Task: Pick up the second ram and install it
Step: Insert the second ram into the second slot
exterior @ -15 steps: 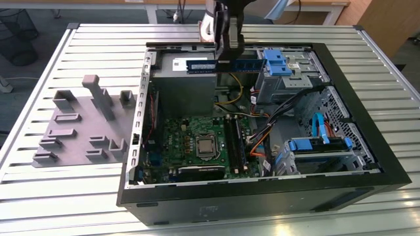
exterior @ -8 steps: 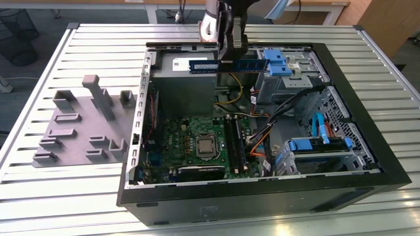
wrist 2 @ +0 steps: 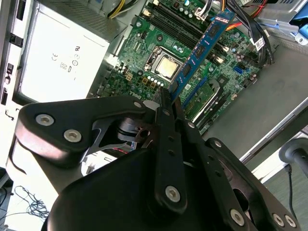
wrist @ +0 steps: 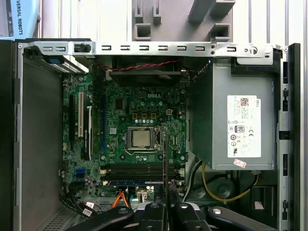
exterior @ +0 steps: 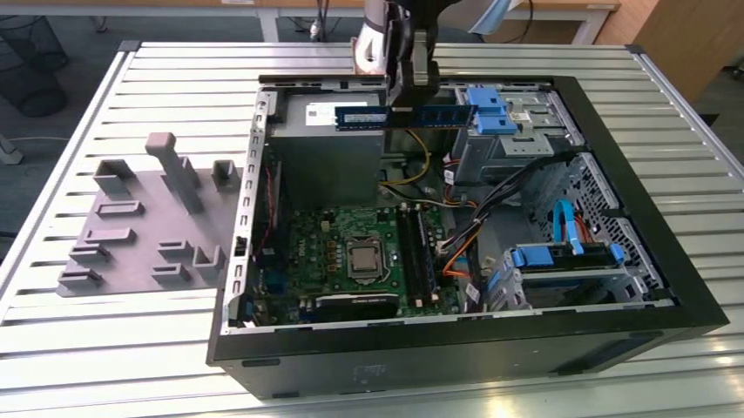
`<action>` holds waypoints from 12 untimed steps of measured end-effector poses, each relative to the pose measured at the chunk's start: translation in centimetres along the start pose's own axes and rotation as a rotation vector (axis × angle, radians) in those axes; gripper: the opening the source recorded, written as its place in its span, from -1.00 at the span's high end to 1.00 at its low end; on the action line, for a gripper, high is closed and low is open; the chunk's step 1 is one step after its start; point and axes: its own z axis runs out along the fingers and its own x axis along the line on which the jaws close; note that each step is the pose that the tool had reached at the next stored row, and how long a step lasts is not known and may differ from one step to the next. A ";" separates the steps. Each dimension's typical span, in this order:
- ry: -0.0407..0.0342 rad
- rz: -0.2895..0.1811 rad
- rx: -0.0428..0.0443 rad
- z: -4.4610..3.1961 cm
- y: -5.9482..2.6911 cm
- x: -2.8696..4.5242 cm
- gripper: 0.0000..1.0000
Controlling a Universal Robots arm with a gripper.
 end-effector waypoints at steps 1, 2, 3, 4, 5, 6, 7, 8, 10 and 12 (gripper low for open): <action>0.0000 0.000 0.0000 0.00 0.00 0.00 0.72; 0.0000 0.000 0.0000 0.00 0.00 0.00 0.72; 0.0000 0.001 0.0000 0.00 0.00 0.00 0.72; 0.0000 0.005 0.0001 0.00 0.00 0.00 0.72; -0.0002 0.011 0.0002 0.01 -0.01 -0.01 0.72; -0.0004 0.023 0.0005 0.02 -0.01 -0.01 0.72; -0.0006 0.040 0.0007 0.02 -0.01 -0.01 0.72; -0.0008 0.057 0.0010 0.03 -0.01 -0.01 0.72; -0.0014 0.092 0.0016 0.05 -0.01 -0.02 0.72; -0.0021 0.129 0.0023 0.07 0.00 -0.01 0.72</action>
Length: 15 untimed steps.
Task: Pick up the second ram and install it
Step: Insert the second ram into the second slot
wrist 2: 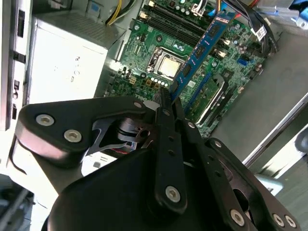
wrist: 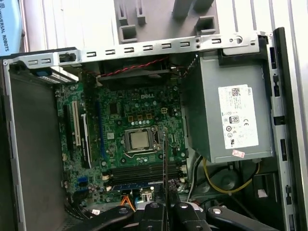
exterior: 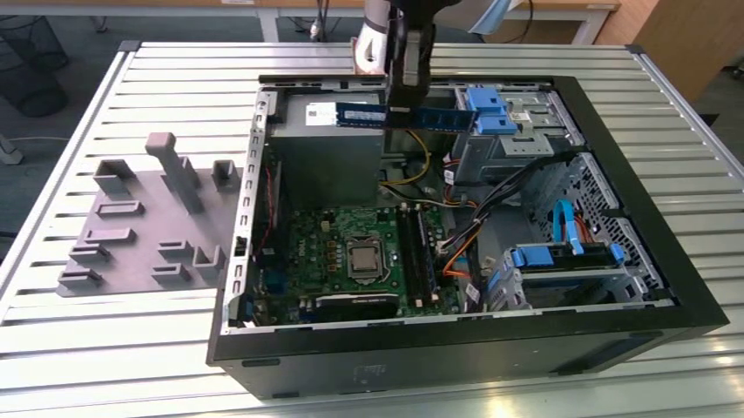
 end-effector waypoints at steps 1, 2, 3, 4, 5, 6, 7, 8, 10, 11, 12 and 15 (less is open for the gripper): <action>-0.0004 0.018 0.0004 0.02 0.00 0.00 0.72; -0.0007 0.035 0.0008 0.03 0.00 0.00 0.72; -0.0009 0.053 0.0012 0.04 0.00 0.00 0.72; -0.0013 0.071 0.0015 0.06 0.00 0.00 0.72; -0.0016 0.088 0.0019 0.08 0.00 -0.01 0.72; -0.0018 0.104 0.0021 0.09 0.00 -0.01 0.72; -0.0021 0.119 0.0024 0.11 0.00 -0.01 0.72; -0.0025 0.132 0.0027 0.12 0.00 -0.02 0.72; -0.0029 0.158 0.0031 0.14 0.01 -0.04 0.72; -0.0031 0.172 0.0033 0.15 0.01 -0.05 0.72; -0.0033 0.185 0.0035 0.16 0.01 -0.06 0.72; -0.0040 0.224 0.0042 0.20 0.01 -0.09 0.72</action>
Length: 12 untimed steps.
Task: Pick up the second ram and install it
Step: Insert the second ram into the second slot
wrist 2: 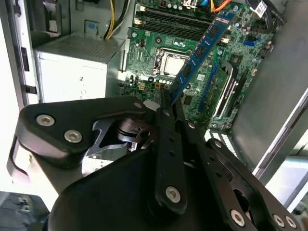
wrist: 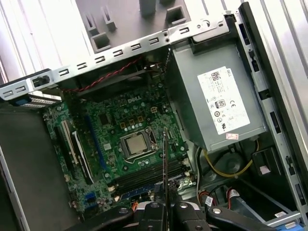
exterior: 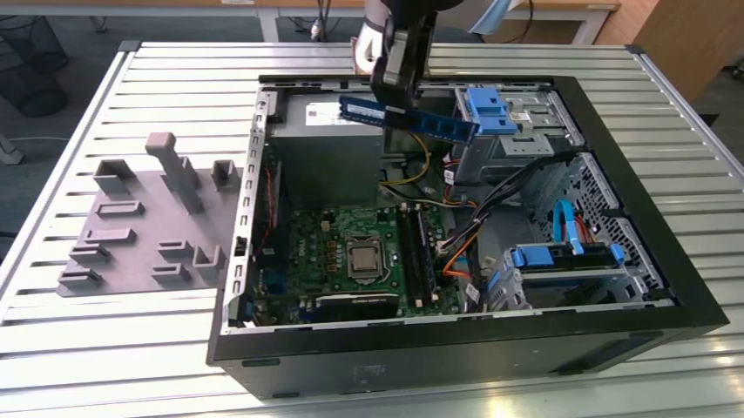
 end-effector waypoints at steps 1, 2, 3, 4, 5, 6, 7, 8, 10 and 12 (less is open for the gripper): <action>-0.0001 0.013 0.0003 0.00 0.00 -0.01 0.72; -0.0003 0.026 0.0005 0.01 0.01 -0.02 0.72; -0.0005 0.039 0.0007 0.02 0.01 -0.03 0.72; -0.0008 0.053 0.0009 0.04 0.02 -0.05 0.72; -0.0010 0.066 0.0011 0.04 0.02 -0.06 0.72; -0.0012 0.079 0.0013 0.05 0.03 -0.07 0.72; -0.0014 0.092 0.0016 0.06 0.03 -0.08 0.72; -0.0016 0.105 0.0018 0.07 0.03 -0.09 0.72; -0.0021 0.131 0.0022 0.09 0.05 -0.12 0.72; -0.0024 0.155 0.0026 0.10 0.06 -0.16 0.72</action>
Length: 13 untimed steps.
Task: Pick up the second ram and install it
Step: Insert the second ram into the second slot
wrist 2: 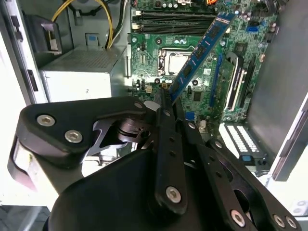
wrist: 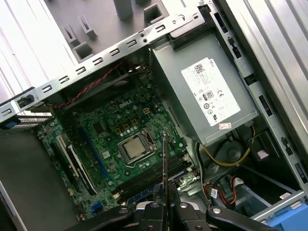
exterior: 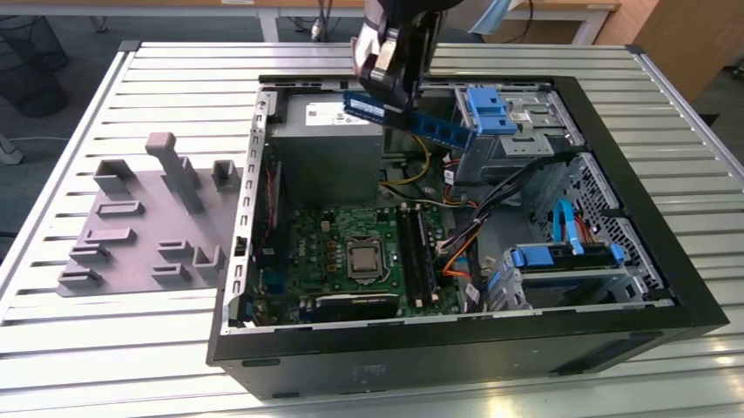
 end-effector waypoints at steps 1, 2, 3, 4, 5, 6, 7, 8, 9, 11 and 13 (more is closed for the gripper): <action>-0.0002 0.012 0.0002 0.01 0.01 -0.02 0.72; -0.0004 0.024 0.0004 0.02 0.02 -0.03 0.72; -0.0006 0.036 0.0006 0.02 0.03 -0.05 0.72; -0.0009 0.047 0.0008 0.03 0.03 -0.06 0.72; -0.0010 0.061 0.0010 0.04 0.04 -0.08 0.72; -0.0012 0.073 0.0012 0.05 0.05 -0.10 0.72; -0.0015 0.084 0.0014 0.06 0.06 -0.11 0.72; -0.0016 0.097 0.0016 0.06 0.07 -0.13 0.72; -0.0019 0.108 0.0018 0.07 0.08 -0.15 0.72; -0.0023 0.132 0.0022 0.09 0.09 -0.18 0.72; -0.0027 0.157 0.0026 0.11 0.11 -0.21 0.72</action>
